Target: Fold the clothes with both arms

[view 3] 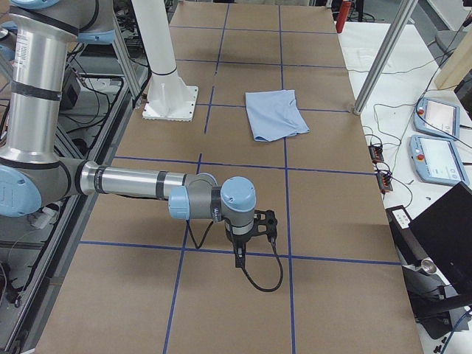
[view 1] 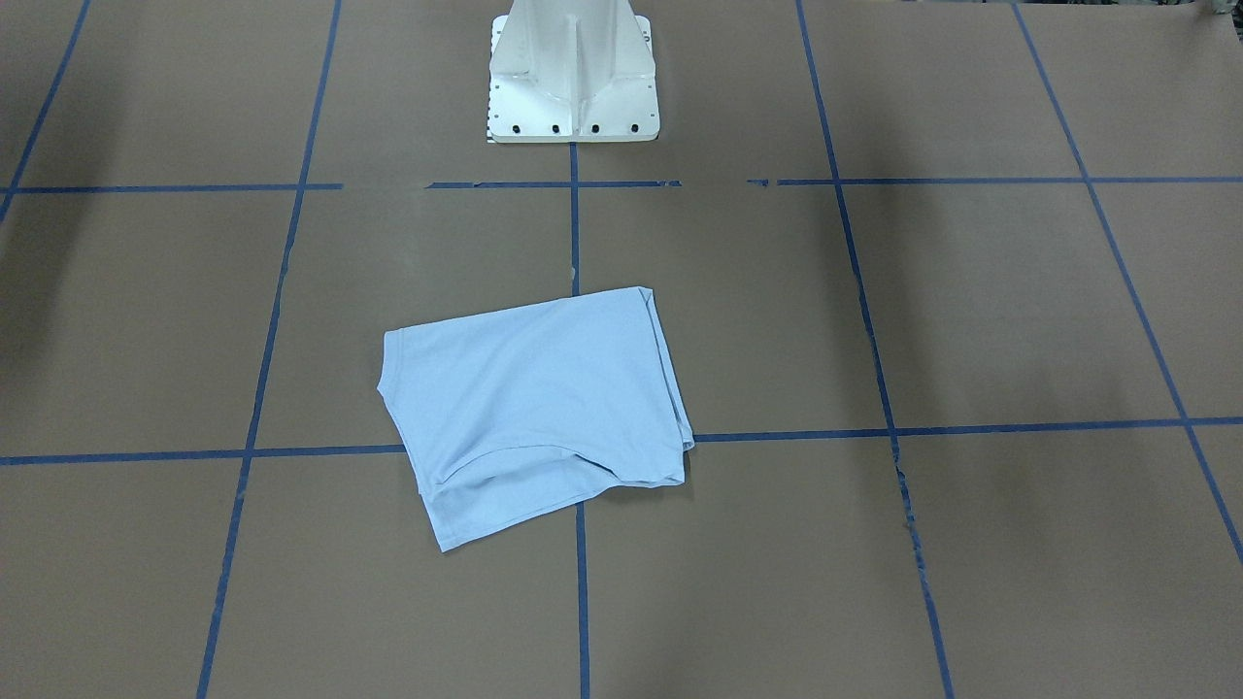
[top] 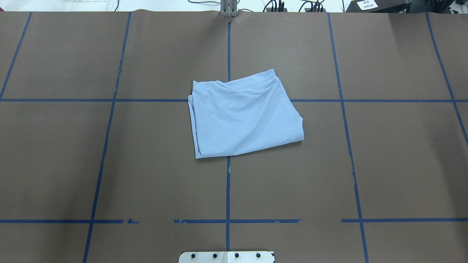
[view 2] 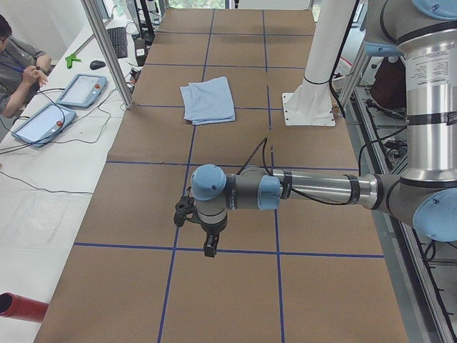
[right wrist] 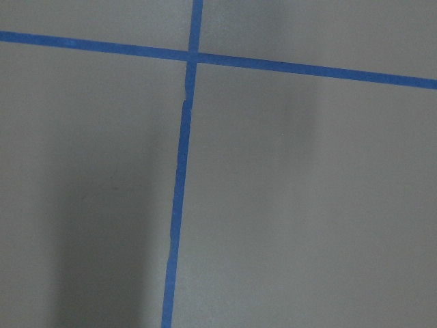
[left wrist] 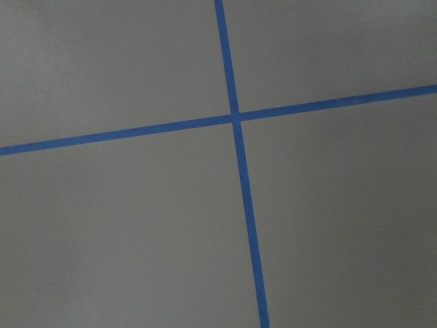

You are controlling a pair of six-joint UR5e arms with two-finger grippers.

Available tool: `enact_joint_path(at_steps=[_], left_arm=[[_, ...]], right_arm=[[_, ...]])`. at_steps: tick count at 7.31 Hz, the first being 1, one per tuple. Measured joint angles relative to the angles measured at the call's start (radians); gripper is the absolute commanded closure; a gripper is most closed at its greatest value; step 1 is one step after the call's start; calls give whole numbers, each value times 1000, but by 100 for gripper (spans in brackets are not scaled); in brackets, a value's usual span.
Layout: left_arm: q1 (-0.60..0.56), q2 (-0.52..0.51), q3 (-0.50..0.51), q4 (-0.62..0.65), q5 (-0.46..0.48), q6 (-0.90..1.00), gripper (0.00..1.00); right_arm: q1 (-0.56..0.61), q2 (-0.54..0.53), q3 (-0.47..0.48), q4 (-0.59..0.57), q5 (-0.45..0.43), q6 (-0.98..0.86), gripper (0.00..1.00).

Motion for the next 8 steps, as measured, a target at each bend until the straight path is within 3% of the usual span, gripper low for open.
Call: enact_joint_path(at_steps=[3, 6, 8], left_arm=[[-6, -12, -10, 16, -6, 24, 0], [0, -4, 4, -49, -4, 27, 0], [-2, 13, 2, -57, -56, 26, 0]], right_arm=[[-7, -8, -7, 8, 2, -13, 0], [-9, -7, 2, 11, 19, -13, 0], [-15, -11, 11, 6, 30, -11, 0]])
